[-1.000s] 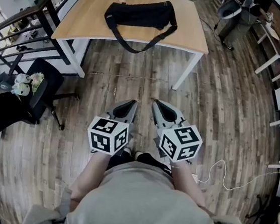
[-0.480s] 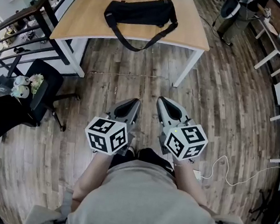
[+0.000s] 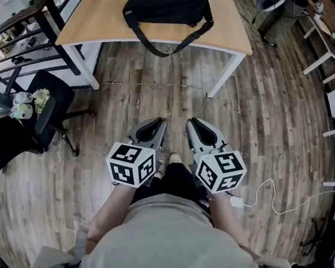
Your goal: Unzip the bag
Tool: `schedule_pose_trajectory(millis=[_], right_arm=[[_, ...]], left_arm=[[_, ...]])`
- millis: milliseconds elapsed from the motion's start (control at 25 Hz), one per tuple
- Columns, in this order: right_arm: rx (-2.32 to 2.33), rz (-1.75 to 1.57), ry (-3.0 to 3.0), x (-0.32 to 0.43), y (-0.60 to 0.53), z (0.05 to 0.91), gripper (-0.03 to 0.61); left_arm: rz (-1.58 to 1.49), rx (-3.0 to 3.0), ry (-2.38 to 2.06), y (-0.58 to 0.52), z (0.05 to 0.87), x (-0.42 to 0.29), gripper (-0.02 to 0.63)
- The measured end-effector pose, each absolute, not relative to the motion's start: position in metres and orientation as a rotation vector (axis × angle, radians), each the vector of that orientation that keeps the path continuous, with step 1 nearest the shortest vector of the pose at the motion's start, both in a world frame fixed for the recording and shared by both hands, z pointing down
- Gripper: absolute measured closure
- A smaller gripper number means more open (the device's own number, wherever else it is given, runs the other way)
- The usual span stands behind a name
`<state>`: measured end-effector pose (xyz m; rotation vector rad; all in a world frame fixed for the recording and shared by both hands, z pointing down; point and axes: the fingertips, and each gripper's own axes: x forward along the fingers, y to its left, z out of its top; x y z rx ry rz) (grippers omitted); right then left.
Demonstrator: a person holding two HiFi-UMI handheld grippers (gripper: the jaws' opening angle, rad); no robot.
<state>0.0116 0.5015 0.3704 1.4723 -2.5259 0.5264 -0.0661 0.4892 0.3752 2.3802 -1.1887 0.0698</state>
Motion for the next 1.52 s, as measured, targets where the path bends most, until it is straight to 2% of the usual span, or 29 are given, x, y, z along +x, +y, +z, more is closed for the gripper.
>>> schedule_pose_trajectory(millis=[240, 560, 1120, 1520], right_arm=[[1.488, 0.528, -2.506, 0.015, 0.481, 0.375, 0.511], [1.479, 0.513, -2.526, 0.030, 0.408, 0.378, 0.492], [1.401, 0.497, -2.593, 0.077, 0.263, 0.364, 0.483], [1.397, 0.514, -2.592, 0.107, 0.217, 0.368, 0.482]], left_arm=[[0.062, 2.349, -1.263, 0.462, 0.378, -0.075, 0.581], [0.074, 2.347, -1.313, 0.398, 0.375, -0.069, 0.500], [0.070, 2.362, -1.359, 0.262, 0.356, -0.020, 0.500], [0.099, 2.340, -1.365, 0.211, 0.363, 0.009, 0.502]])
